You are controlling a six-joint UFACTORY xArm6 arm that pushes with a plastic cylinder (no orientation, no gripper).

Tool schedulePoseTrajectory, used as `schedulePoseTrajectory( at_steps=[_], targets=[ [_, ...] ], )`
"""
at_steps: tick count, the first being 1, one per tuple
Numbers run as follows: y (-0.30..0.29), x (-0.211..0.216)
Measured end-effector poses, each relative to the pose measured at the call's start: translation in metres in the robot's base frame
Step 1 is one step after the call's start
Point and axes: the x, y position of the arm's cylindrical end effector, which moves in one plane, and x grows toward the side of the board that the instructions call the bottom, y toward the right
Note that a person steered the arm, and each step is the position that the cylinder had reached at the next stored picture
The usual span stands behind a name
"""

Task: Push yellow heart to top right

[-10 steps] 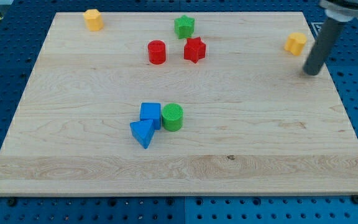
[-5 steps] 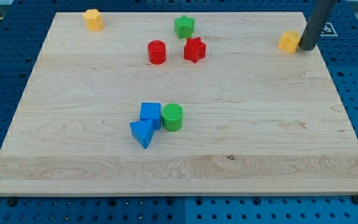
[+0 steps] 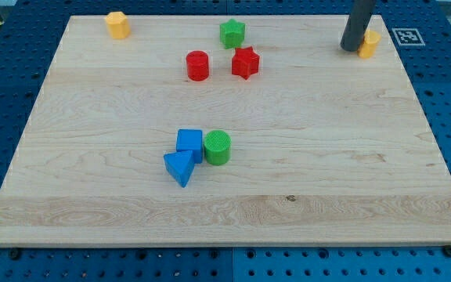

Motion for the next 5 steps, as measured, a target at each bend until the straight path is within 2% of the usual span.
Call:
schedulePoseTrajectory(
  at_steps=[1, 2, 3, 5],
  targets=[
    [-0.001, 0.036],
    [0.033, 0.054],
    [0.061, 0.042],
    [0.048, 0.011]
  ],
)
